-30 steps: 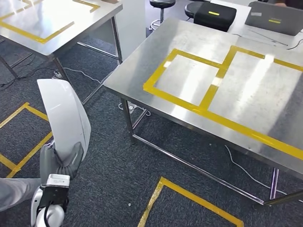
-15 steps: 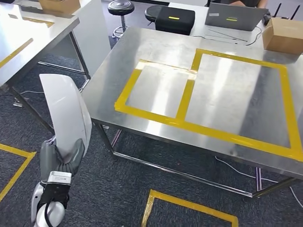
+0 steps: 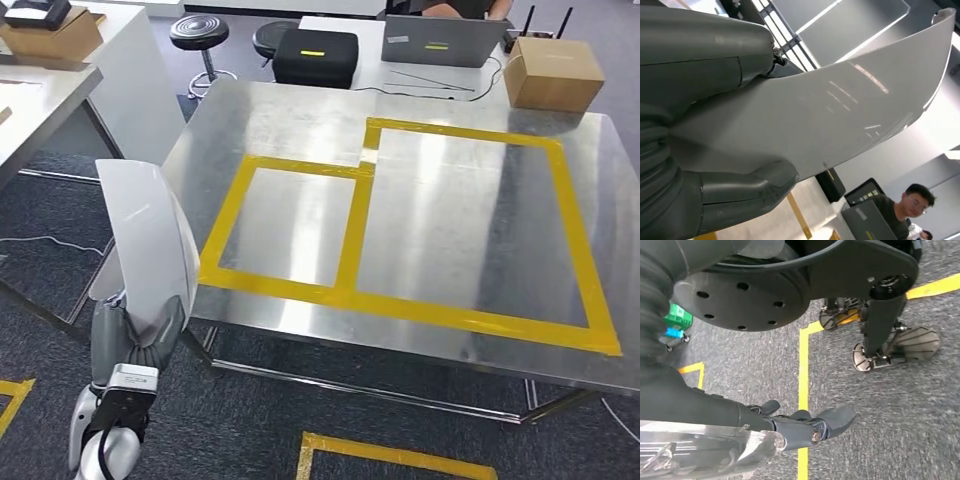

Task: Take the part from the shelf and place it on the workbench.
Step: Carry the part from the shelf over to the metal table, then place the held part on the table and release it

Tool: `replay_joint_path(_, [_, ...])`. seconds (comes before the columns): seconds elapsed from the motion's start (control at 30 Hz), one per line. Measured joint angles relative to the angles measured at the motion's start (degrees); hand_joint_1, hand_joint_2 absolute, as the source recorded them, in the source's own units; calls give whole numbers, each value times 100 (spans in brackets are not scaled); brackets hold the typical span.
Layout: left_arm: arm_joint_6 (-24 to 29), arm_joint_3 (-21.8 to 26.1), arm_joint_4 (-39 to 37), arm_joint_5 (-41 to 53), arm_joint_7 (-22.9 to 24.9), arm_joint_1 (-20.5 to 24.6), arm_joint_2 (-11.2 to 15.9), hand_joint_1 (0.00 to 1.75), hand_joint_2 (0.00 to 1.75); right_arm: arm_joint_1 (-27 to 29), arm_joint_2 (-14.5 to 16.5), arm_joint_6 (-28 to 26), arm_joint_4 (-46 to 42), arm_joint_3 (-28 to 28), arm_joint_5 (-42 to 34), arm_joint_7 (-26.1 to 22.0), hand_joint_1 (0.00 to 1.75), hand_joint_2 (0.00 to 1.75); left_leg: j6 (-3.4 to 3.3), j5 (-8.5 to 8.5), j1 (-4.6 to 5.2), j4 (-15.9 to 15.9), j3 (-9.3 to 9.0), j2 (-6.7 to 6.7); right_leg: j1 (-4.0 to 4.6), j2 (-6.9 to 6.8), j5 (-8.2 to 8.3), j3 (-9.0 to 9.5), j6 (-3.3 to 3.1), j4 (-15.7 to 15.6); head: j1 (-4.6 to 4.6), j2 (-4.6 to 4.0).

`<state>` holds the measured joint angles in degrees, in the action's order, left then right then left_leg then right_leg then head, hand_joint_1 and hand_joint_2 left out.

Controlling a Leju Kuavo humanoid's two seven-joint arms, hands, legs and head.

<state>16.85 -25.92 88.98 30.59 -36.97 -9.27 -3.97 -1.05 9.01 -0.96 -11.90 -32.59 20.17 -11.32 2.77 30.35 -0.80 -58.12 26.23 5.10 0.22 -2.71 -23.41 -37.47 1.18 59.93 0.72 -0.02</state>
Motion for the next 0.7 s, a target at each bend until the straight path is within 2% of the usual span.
replay_joint_path(0.03, [1, -2, 4, 1, -3, 7, 1, 175, 175, -6, 4, -1, -1, 1, 2, -1, 0, 175, 37, -91, -12, -202, 75, -69, -21, 80, -15, 49, -26, -21, -3, 0])
replay_joint_path(0.07, [2, -4, 8, 1, -6, 11, 4, 175, 175, -14, 5, -1, -1, 1, 2, -1, 0, 175, 64, -164, -21, -492, 245, -177, -38, 156, -41, 106, -50, -41, -11, 0])
replay_joint_path(0.1, [3, -4, 10, 1, -9, 10, 11, 175, 175, -24, 7, -1, -1, 1, 3, -1, 0, 175, 82, -165, -28, -837, 476, -295, -56, 232, -71, 173, -71, -66, -21, 0])
replay_joint_path(0.13, [4, -4, 11, 1, -12, 0, 20, 175, 175, -29, 9, -1, -1, 1, 3, -1, 0, 175, 90, -58, -29, -1165, 725, -394, -64, 305, -110, 231, -88, -90, -31, 0])
replay_joint_path(0.2, [4, -4, 11, 1, -14, -18, 37, 175, 175, -30, 14, -1, 1, 1, 4, -1, 0, 175, 92, 448, -23, -1522, 1139, -455, -71, 473, -211, 372, -108, -122, -40, 0])
replay_joint_path(0.23, [4, -3, 11, 1, -14, -22, 43, 175, 175, -25, 16, -1, 1, 1, 4, -1, 0, 175, 83, 684, -22, -1528, 1271, -462, -71, 565, -272, 458, -111, -128, -43, 0])
replay_joint_path(0.27, [4, -3, 11, 1, -14, -23, 48, 175, 175, -18, 16, -1, 1, 1, 4, -1, 0, 175, 72, 788, -21, -1419, 1344, -470, -73, 656, -335, 550, -106, -130, -44, 0])
replay_joint_path(0.3, [5, -2, 11, 1, -14, -26, 57, 175, 175, -11, 17, -1, 1, 1, 4, -1, 0, 175, 62, 698, -21, -1213, 1369, -491, -75, 739, -400, 645, -97, -130, -44, 0])
replay_joint_path(0.33, [8, -3, 10, 1, -14, -33, 70, 175, 175, 0, 18, -1, 3, 1, 5, -1, 0, 175, 51, 362, -24, -923, 1366, -556, -80, 810, -464, 714, -83, -133, -49, 0])
replay_joint_path(0.4, [21, -3, 9, -8, -15, -67, 104, 175, 175, 9, 21, 3, 14, 1, 16, 1, 0, 175, 19, -499, -23, -269, 1371, -715, -74, 944, -599, 805, -30, -99, -71, 0])
replay_joint_path(0.43, [25, -3, 10, -20, -15, -89, 117, 175, 175, 14, 23, 9, 19, 1, 30, 5, 0, 175, -4, -838, -19, -69, 1371, -779, -69, 999, -669, 819, 4, -91, -81, 0])
replay_joint_path(0.47, [24, -1, 10, -37, -14, -101, 128, 175, 175, 16, 26, 20, 22, 3, 55, 13, 0, 175, -33, -977, -12, 29, 1370, -793, -65, 1053, -732, 847, 40, -93, -83, 0])
replay_joint_path(0.5, [20, 2, 11, -55, -14, -100, 133, 175, 175, 20, 27, 35, 22, 6, 82, 28, 0, 175, -65, -1023, -16, 17, 1338, -778, -64, 1083, -790, 873, 74, -122, -85, 0])
replay_joint_path(0.53, [16, 6, 12, -69, -8, -89, 138, 175, 175, 22, 27, 50, 22, 9, 107, 43, 0, 175, -106, -1017, -23, 20, 1304, -746, -60, 1002, -838, 904, 106, -117, -74, 0])
replay_joint_path(0.57, [13, 10, 11, -78, -3, -81, 143, 175, 175, 13, 27, 64, 22, 14, 131, 56, 0, 175, -150, -982, -30, 25, 1265, -706, -52, 851, -908, 886, 139, -32, -50, 0])
replay_joint_path(0.6, [9, 14, 10, -81, 3, -80, 146, 175, 175, -7, 26, 72, 22, 19, 150, 71, 0, 175, -189, -947, -35, 34, 1224, -659, -43, 662, -1024, 786, 172, 186, -34, 0])
replay_joint_path(0.63, [0, 17, 7, -83, 11, -86, 152, 175, 175, -31, 27, 77, 22, 26, 176, 82, 0, 175, -219, -907, -30, 37, 1188, -618, -36, 463, -1176, 585, 199, 539, -11, 0])
replay_joint_path(0.67, [-14, 20, 3, -81, 21, -93, 161, 175, 175, -52, 27, 80, 22, 34, 208, 94, 0, 175, -240, -867, -23, 36, 1158, -580, -37, 362, -1327, 326, 218, 943, -1, 0])
replay_joint_path(0.7, [-28, 21, -4, -70, 46, -97, 170, 175, 175, -63, 28, 83, 22, 44, 248, 102, 0, 175, -248, -829, -16, 36, 1127, -549, -39, 322, -1417, 81, 229, 1292, -2, 0])
